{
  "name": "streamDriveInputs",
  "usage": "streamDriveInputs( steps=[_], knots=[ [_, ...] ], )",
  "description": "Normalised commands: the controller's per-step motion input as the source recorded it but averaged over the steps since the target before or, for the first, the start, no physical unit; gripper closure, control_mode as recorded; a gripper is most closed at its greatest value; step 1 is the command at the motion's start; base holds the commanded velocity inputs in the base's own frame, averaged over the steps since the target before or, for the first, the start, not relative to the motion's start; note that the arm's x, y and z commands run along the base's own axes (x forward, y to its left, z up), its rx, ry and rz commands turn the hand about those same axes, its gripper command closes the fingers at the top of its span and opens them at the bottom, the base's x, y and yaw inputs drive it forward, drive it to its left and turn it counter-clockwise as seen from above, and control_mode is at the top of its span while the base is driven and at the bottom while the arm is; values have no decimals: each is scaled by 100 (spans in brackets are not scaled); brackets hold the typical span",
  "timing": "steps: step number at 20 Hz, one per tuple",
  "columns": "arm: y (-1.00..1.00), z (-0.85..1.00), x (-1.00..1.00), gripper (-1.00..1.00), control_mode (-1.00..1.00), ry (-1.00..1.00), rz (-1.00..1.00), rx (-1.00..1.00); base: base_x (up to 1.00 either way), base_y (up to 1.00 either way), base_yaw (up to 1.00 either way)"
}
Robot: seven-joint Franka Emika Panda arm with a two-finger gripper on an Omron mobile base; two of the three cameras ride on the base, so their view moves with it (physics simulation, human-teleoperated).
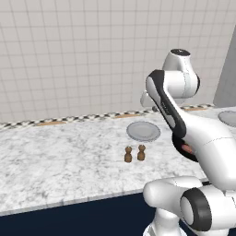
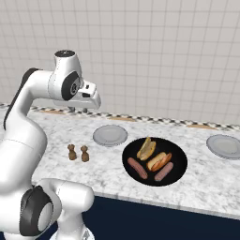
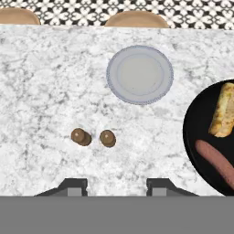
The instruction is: Place one bun and one sausage from the bowl on each plate.
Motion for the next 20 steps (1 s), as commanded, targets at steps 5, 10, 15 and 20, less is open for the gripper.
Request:
streamDriveInputs(
  steps=[5, 10, 15, 20],
  knots=[
    [0, 0, -27, -100, -100, 0, -4, -8, 0, 0, 0],
    [-69, -4, -88, -100, -100, -1, -25, 0, 0, 0, 0],
    [-60, -14, -27, -100, -100, 8, -7, 0, 0, 0, 0],
    [-51, -9, 0, -100, -100, -13, -7, -7, 0, 0, 0]
  ],
)
